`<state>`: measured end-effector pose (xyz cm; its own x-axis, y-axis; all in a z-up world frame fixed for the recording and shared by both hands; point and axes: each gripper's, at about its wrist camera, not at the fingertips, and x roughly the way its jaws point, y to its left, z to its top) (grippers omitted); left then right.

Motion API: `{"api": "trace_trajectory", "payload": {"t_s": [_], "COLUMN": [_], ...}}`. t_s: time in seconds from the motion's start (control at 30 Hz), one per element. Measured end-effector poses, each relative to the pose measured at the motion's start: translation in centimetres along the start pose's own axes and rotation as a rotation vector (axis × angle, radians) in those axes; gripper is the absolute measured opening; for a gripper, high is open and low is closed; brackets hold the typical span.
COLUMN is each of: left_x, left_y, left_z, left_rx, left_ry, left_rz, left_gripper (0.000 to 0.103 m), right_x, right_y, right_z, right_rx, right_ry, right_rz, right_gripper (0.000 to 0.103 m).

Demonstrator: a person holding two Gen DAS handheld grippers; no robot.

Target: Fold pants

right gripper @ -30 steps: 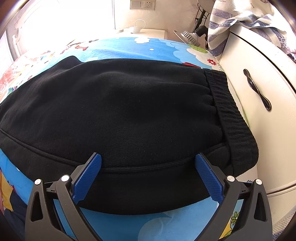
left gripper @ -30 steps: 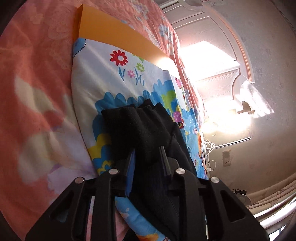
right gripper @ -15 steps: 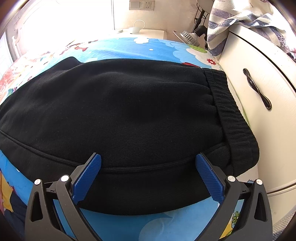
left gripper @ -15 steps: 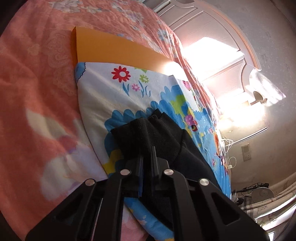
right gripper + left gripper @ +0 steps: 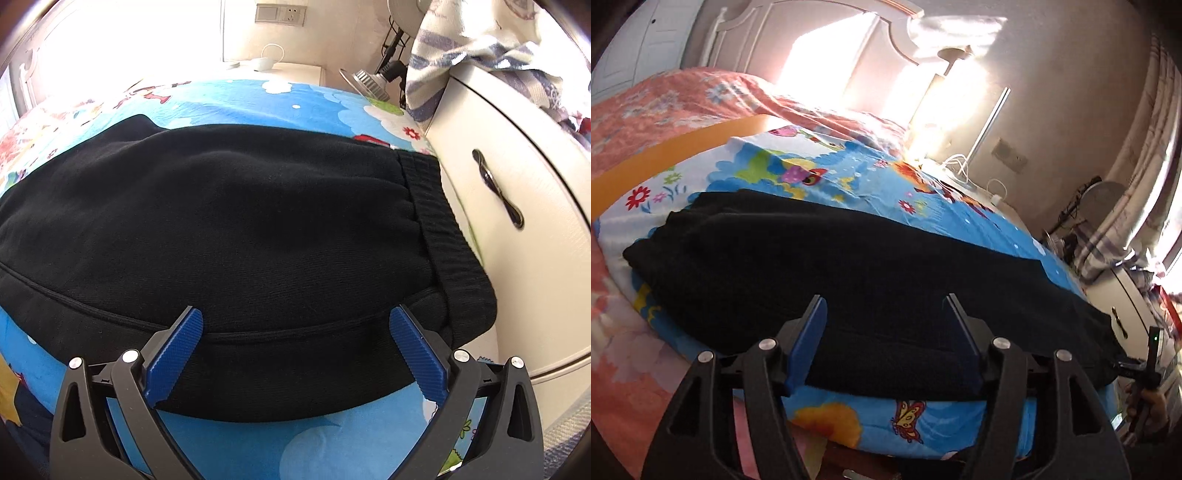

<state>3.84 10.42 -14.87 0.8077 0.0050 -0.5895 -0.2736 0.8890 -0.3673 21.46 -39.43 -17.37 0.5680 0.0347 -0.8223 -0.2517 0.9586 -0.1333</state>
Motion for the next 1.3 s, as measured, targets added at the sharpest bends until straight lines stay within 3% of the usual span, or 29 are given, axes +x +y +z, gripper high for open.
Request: {"api": "trace_trajectory", "payload": {"t_s": [0.1,0.17,0.2,0.3,0.4,0.5,0.57,0.67,0.73,0.8,0.87,0.93,0.97,1.03,1.1,1.13,1.17,1.2,1.23,1.27,1.3], "left_x": [3.2,3.2,2.8,0.5,0.4,2.8,3.0,2.8,2.5,1.9,1.4,1.7,2.2,4.0,6.9,8.2,9.1,9.4,9.0,8.6,8.3], "left_y": [-0.8,-1.3,-0.8,-0.2,-1.7,-2.9,-3.8,-3.4,-3.7,-3.2,-1.1,1.6,2.8,5.2,8.4,10.0,11.3,12.2,12.3,11.7,10.6], "left_z": [-2.1,-3.4,-3.7,-3.9,-4.3,-5.1,-6.3,-5.9,-5.5,-4.2,-1.7,1.3,2.8,5.5,7.6,8.4,9.1,9.8,10.5,11.1,11.4], "left_rx": [0.079,0.225,0.237,0.222,0.253,0.307,0.403,0.389,0.4,0.343,0.225,0.112,0.089,0.065,0.007,-0.017,-0.039,-0.071,-0.104,-0.098,-0.061], "left_ry": [0.112,0.11,0.113,0.053,0.046,0.096,0.069,0.083,0.102,0.09,0.046,0.03,0.029,0.058,0.159,0.199,0.23,0.24,0.22,0.182,0.148], "left_rz": [0.087,0.186,0.212,0.188,0.131,0.168,0.222,0.249,0.261,0.244,0.264,0.323,0.353,0.386,0.389,0.408,0.426,0.453,0.453,0.472,0.505], "left_gripper": [0.058,0.045,0.045,0.044,0.046,0.046,0.049,0.057,0.058,0.058,0.058,0.051,0.042,0.037,0.038,0.031,0.011,0.002,0.002,0.008,0.038], "right_x": [-1.0,-1.2,-1.2,-1.1,-1.4,-2.6,-3.2,-3.3,-2.8,-1.9,-0.9,-0.1,0.0,0.2,0.4,0.4,0.4,0.3,0.2,0.2,0.2], "right_y": [1.9,3.1,3.5,5.0,7.6,11.0,13.0,15.8,18.2,20.3,21.5,21.6,21.3,20.9,20.9,20.8,20.8,20.8,21.0,21.1,21.1], "right_z": [0.0,0.0,-0.1,0.2,1.0,1.4,1.9,2.8,3.2,3.2,2.5,1.9,1.9,1.8,1.6,1.6,1.6,1.5,1.3,1.2,1.2], "right_rx": [-0.062,-0.087,-0.092,-0.098,-0.133,-0.193,-0.222,-0.254,-0.291,-0.338,-0.372,-0.371,-0.354,-0.33,-0.318,-0.315,-0.315,-0.316,-0.319,-0.32,-0.318], "right_ry": [-0.028,-0.026,-0.024,-0.017,-0.028,-0.061,-0.078,-0.099,-0.112,-0.109,-0.07,-0.039,-0.034,-0.014,-0.007,-0.005,-0.004,-0.005,-0.008,-0.009,-0.008], "right_rz": [0.038,0.054,0.059,0.1,0.157,0.224,0.259,0.31,0.324,0.305,0.293,0.305,0.321,0.343,0.357,0.361,0.362,0.361,0.359,0.36,0.361], "right_gripper": [0.098,0.098,0.098,0.098,0.098,0.098,0.098,0.098,0.098,0.098,0.098,0.098,0.098,0.098,0.098,0.098,0.098,0.098,0.098,0.098,0.098]}}
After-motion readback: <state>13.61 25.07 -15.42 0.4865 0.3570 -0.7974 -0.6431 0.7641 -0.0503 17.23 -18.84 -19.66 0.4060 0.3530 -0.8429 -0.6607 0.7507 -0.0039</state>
